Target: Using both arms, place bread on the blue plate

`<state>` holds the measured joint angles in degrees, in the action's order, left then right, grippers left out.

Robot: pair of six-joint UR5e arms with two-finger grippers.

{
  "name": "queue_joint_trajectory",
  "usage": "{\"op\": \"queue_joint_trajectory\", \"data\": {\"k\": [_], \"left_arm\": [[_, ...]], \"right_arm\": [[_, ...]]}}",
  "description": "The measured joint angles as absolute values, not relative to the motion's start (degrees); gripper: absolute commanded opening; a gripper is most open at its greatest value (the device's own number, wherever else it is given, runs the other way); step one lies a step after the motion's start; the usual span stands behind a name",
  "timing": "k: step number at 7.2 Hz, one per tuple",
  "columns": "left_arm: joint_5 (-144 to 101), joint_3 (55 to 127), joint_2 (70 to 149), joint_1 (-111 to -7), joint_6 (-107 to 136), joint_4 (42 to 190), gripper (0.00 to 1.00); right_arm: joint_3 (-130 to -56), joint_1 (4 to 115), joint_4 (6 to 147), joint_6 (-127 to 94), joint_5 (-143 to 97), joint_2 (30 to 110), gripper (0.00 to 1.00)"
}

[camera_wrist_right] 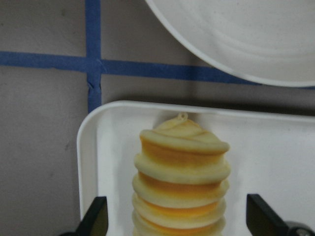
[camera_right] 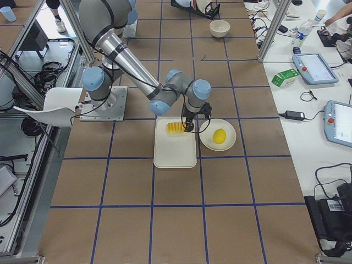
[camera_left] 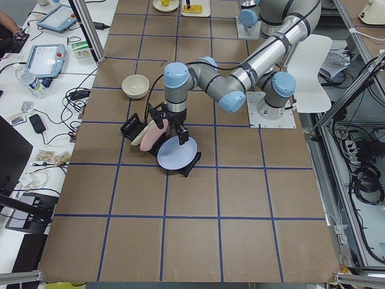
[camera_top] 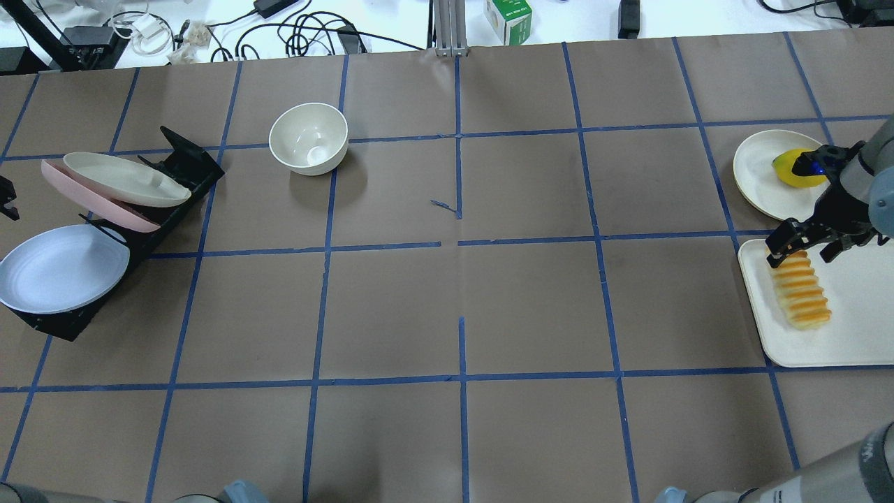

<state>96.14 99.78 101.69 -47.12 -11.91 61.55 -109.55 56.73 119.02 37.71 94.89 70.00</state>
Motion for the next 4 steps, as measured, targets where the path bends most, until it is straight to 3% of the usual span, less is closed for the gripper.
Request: {"op": "queue_joint_trajectory", "data": {"k": [1,2,3,4], "left_arm": [[96.2,101.4,103.8,-45.0,-11.9,59.7,1.00],[96.3,102.3,106.0,-43.7,-11.5,59.2,1.00],[96.4,103.1,107.7,-42.7,-10.7,59.2,0.97],[96.5,103.3,108.8,-41.9,-10.5,59.2,0.74]], "right_arm": [[-109.7,56.7,118.9,37.9,96.0,69.1,0.61],[-109.7,56.7,118.7,37.8,97.4,68.5,0.34],[-109.7,56.7,118.6,37.7,98.7,67.9,0.27],[-109.8,56.7,118.6,37.7,99.2,67.5,0.24]]}}
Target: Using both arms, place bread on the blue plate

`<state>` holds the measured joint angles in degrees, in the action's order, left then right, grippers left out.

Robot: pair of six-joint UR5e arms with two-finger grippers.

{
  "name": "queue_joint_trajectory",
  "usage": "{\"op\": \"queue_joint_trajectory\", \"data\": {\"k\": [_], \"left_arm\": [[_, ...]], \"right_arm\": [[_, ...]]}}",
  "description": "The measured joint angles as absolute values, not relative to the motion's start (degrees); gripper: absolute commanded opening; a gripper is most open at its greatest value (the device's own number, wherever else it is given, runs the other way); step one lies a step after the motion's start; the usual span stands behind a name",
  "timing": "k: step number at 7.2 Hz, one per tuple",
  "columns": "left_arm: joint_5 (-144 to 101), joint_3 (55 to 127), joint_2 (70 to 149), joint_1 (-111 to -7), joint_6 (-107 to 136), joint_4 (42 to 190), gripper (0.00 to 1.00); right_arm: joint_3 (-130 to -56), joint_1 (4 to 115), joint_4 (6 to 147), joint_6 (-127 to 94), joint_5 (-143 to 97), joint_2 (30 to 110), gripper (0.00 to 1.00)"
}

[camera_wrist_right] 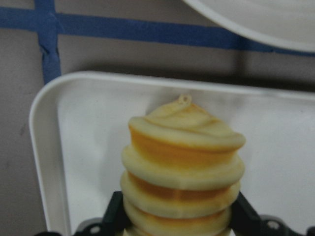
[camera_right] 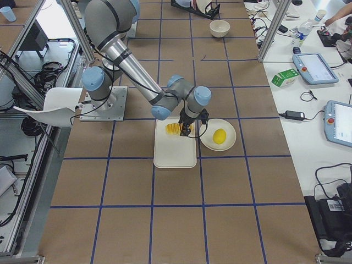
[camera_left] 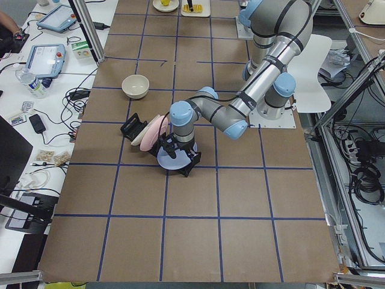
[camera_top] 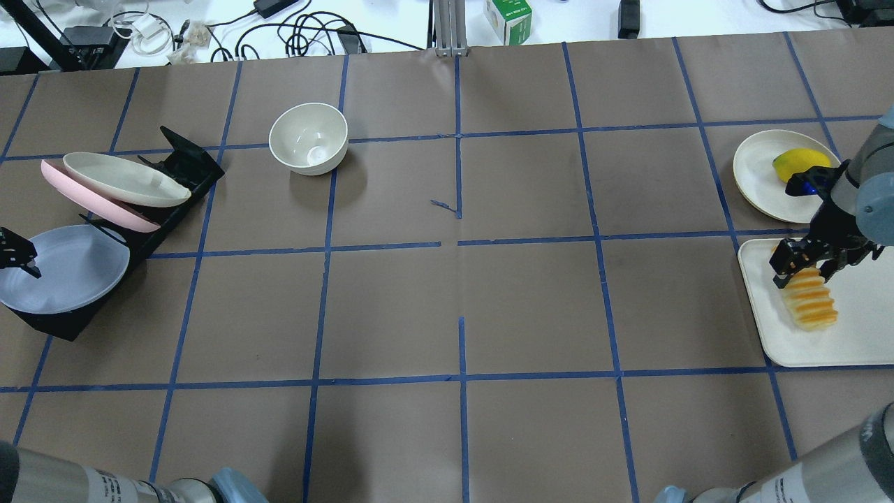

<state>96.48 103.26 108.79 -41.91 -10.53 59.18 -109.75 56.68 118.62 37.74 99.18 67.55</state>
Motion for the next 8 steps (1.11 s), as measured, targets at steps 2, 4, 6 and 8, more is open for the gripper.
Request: {"op": "queue_joint_trajectory", "data": {"k": [2,4,6,8], "left_arm": [[97.5,102.9,109.5,-41.2,-10.6,58.9,0.00],[97.6,102.7,109.6,-41.2,-10.9,58.9,0.00],[97.4,102.6,109.5,-41.1,-11.2,58.7,0.00],[97.0,102.0,109.3,-41.1,-11.4,58.6,0.00]], "right_arm": [[-109.5,56.8,118.5,37.5,99.0,67.7,0.19],[-109.6,57.1,117.6,37.4,98.9,69.6,0.14],[-109.7,57.5,116.4,37.2,99.0,71.9,0.08],[-109.6,58.5,114.8,36.6,99.0,74.2,0.02]]}}
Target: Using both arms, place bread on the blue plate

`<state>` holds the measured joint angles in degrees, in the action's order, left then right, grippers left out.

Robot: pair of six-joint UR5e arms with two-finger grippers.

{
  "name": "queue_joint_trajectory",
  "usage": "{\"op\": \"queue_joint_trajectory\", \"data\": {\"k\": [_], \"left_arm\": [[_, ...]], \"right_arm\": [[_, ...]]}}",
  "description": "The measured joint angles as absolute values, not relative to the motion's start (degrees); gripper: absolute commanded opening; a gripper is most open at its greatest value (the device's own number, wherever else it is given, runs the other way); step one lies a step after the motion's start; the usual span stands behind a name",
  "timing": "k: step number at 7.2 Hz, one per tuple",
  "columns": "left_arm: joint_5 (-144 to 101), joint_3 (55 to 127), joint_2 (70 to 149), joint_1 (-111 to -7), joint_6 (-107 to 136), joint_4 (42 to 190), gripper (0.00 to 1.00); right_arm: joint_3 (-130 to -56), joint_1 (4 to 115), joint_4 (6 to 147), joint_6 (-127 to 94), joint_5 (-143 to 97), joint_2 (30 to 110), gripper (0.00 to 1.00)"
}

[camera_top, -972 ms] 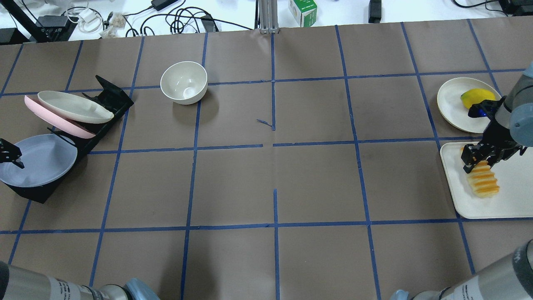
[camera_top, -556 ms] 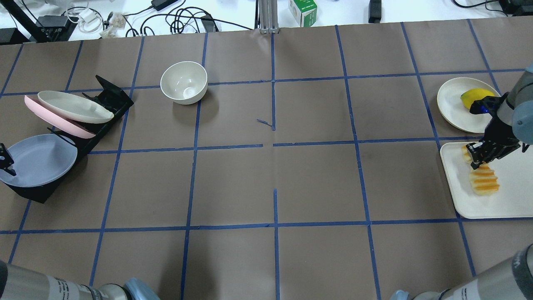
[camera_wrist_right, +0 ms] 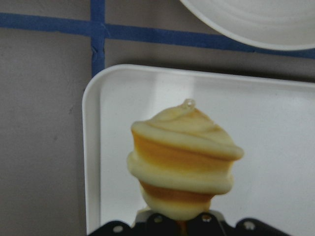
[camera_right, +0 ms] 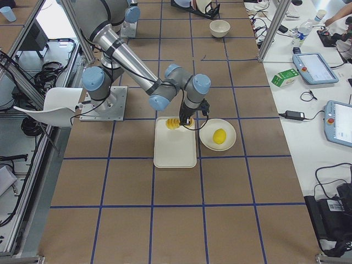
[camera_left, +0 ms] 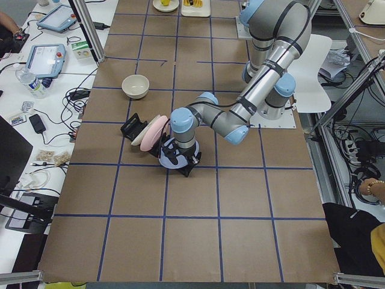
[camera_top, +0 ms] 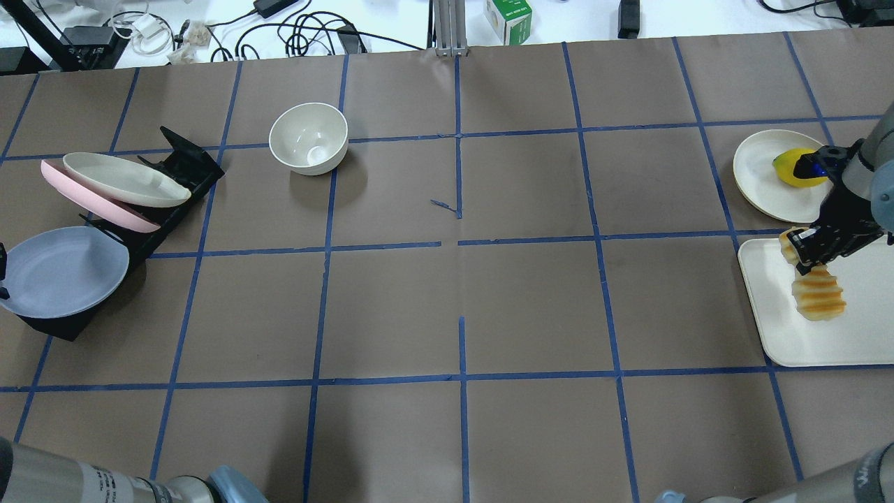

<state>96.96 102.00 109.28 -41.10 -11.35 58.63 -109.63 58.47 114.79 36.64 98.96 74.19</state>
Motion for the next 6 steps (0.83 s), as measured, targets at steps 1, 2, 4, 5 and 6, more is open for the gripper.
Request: {"op": "queue_joint_trajectory", "data": {"k": [1,2,4,5,6], "left_arm": [[96.0,101.8,108.9,-41.0,-11.6,58.8,0.00],[95.3,101.7,108.5,-40.9,-11.9,59.2,0.00],[95.2,101.0,107.0,-40.6,-12.3,61.3,0.00],[95.2,99.6,106.0,-40.6,-12.7,64.0,0.00],[95.4,97.3,104.9,-40.6,-13.0,68.2,0.00]], "right_arm": [[-109.5,58.7,114.0,36.4,99.0,74.9,0.03],[-109.5,59.0,113.5,36.0,98.9,75.7,0.04],[-109.2,60.6,111.6,34.1,98.9,77.8,0.06],[-108.2,62.0,110.2,33.4,99.1,78.8,0.05],[-105.5,64.1,106.9,32.8,99.2,80.1,0.05]]}}
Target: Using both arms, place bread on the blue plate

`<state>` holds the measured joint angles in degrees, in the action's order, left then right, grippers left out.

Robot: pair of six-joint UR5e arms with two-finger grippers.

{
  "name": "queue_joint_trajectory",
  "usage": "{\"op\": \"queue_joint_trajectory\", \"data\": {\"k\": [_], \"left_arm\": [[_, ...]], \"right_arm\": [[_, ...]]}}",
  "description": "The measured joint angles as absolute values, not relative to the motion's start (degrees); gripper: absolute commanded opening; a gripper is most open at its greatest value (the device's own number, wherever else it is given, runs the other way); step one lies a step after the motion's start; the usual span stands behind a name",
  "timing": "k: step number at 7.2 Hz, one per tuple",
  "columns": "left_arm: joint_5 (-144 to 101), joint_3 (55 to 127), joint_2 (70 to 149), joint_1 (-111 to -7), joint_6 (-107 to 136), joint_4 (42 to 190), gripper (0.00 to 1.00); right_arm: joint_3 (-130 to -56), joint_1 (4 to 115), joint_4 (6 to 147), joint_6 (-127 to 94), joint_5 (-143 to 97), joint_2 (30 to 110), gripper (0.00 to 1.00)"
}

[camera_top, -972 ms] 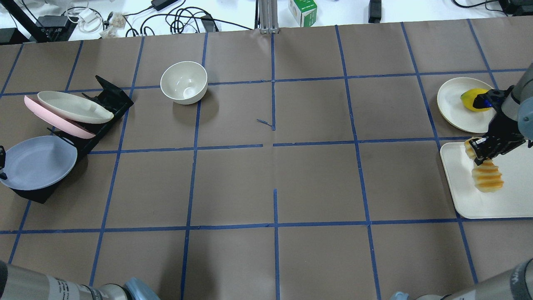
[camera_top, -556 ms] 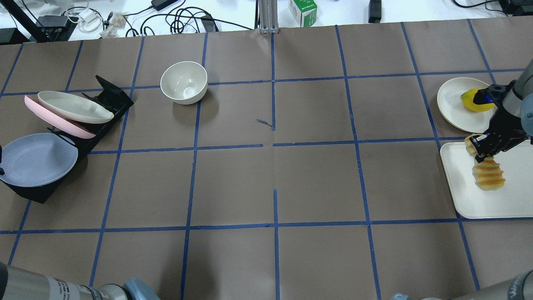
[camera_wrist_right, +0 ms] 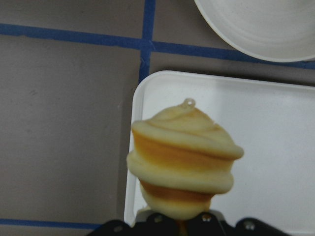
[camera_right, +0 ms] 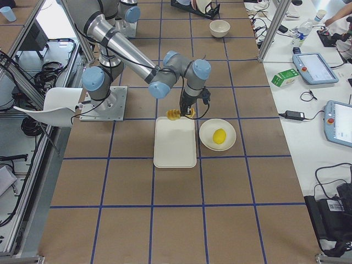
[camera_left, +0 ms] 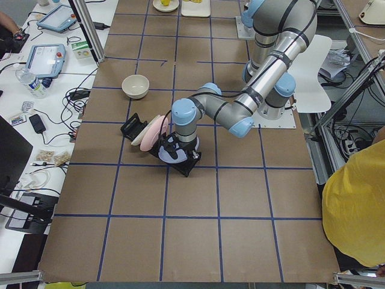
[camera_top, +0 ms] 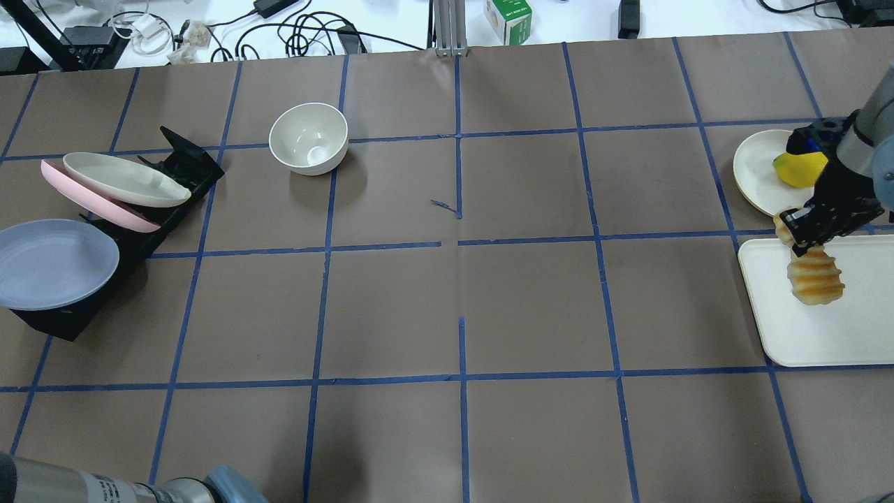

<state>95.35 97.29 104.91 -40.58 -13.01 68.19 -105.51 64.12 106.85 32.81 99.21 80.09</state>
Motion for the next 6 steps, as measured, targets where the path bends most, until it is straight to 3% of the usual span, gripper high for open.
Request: {"op": "queue_joint_trajectory", "data": {"k": [3,6], "left_arm": [[95.5,91.0,100.8,-41.0,-12.6,82.7,0.00],[92.5,90.8,95.2,-42.7,-12.8,89.8,0.00]], "right_arm": [[-97.2,70.4,94.7,26.4,98.4,82.3,0.05],[-95.6,75.3,92.3,21.1,95.7,83.9,0.04]]}}
